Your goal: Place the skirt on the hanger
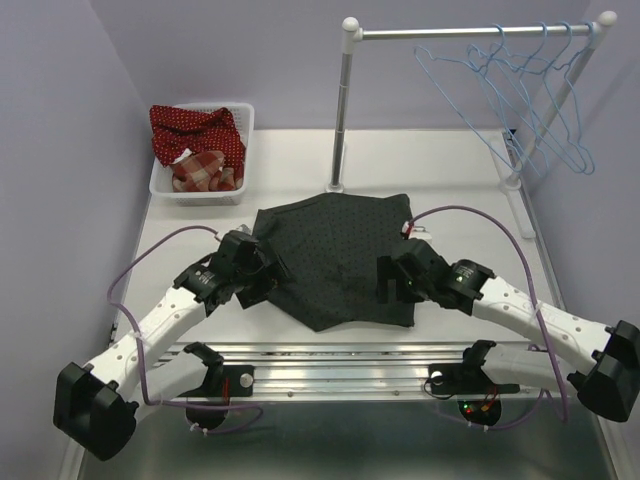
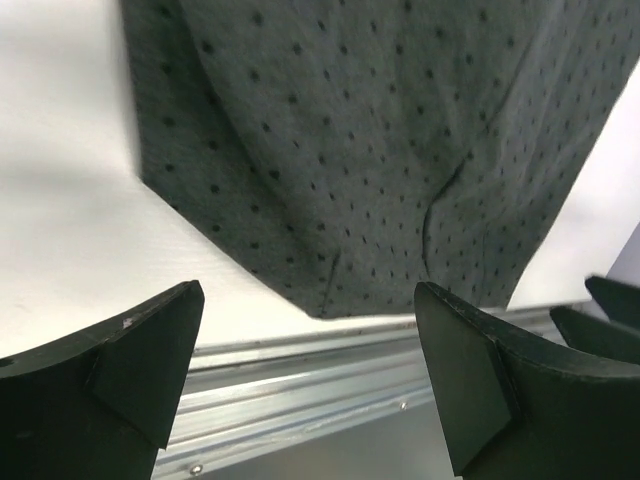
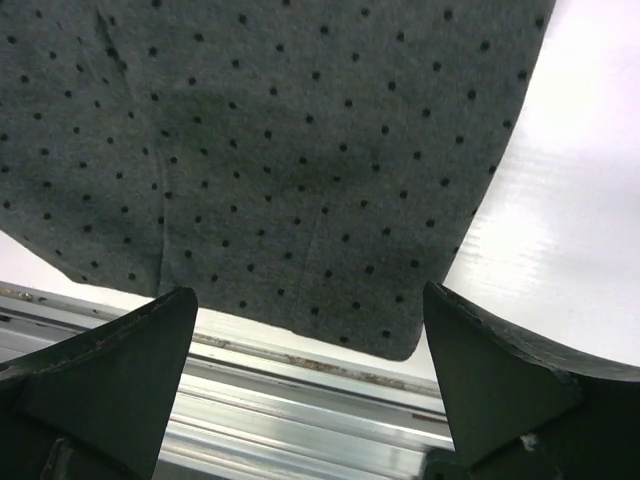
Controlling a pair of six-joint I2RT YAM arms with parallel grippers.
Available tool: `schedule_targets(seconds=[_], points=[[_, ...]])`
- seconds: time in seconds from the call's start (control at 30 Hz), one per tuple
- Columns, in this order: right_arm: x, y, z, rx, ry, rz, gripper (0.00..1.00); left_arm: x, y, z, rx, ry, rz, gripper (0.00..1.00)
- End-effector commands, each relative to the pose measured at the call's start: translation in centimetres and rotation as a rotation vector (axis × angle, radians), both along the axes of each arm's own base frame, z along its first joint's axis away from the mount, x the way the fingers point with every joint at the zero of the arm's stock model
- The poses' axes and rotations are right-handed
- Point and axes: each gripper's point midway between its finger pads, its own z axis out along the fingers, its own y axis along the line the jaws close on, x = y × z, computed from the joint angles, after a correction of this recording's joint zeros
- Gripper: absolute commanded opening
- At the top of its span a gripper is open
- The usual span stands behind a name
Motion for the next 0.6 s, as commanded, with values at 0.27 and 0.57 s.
schedule_targets(seconds=[0.27,0.57], points=[[-7.7,-3.5,-5.6,0.092,0.281,-0.171,1.0,-7.3,-7.4,-1.0,-0.136,0.031,-0.291,0.99],[-6.5,-5.0,-8.0,-0.024,0.256,-0.24,1.0,-7.1,-10.8,-2.0,-0.128,0.056,-0.343,0.99]])
